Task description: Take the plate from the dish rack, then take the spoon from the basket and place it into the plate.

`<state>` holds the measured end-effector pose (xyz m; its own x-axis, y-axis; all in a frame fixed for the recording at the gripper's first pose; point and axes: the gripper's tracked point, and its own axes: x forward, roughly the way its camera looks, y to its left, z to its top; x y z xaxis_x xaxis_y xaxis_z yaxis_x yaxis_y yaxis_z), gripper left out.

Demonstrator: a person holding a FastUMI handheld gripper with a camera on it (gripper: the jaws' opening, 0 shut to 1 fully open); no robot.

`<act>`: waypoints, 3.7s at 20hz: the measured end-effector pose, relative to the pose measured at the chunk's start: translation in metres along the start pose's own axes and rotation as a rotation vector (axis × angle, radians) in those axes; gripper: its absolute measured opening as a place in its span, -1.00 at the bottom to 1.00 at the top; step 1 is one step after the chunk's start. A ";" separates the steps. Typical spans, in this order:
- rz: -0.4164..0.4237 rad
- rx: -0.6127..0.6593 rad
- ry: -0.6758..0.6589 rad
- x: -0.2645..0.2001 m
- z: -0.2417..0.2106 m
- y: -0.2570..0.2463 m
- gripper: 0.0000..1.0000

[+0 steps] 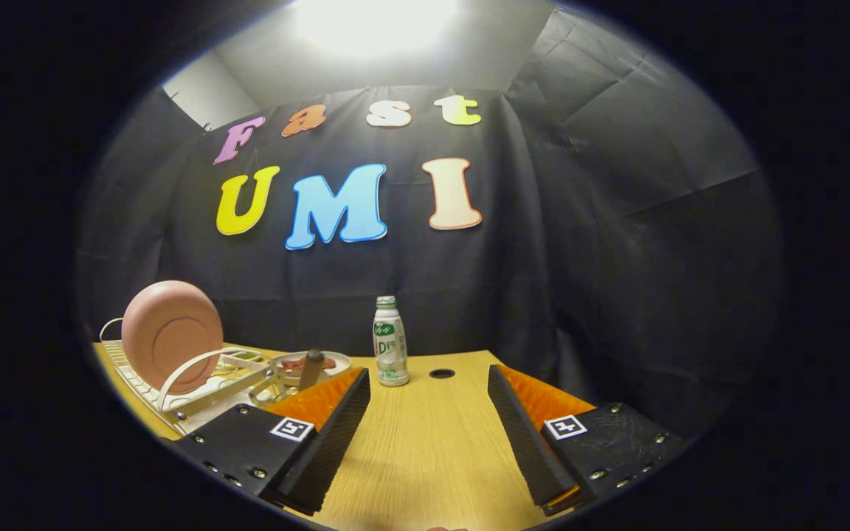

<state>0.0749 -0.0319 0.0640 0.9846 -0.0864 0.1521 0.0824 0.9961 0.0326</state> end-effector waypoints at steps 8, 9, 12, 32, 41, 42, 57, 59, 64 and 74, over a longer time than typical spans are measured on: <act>-0.068 -0.039 -0.010 -0.031 0.092 -0.022 0.95; -0.068 -0.036 -0.002 -0.038 0.102 -0.021 0.95; -0.059 -0.054 0.049 -0.059 0.120 -0.008 0.96; 0.307 0.010 0.117 -0.039 0.205 0.239 0.95; 0.343 0.009 0.352 0.018 0.136 0.291 0.94; 0.344 0.006 0.385 0.023 0.127 0.295 0.94; 0.383 0.052 1.007 0.026 -0.019 0.328 0.81; 0.387 0.087 1.081 0.022 -0.032 0.332 0.81; 0.405 0.091 1.193 0.013 -0.051 0.341 0.42; 0.303 0.062 1.269 0.016 -0.051 0.324 -0.23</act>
<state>0.1252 0.2907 0.0270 0.4239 0.2519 -0.8699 -0.1405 0.9672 0.2116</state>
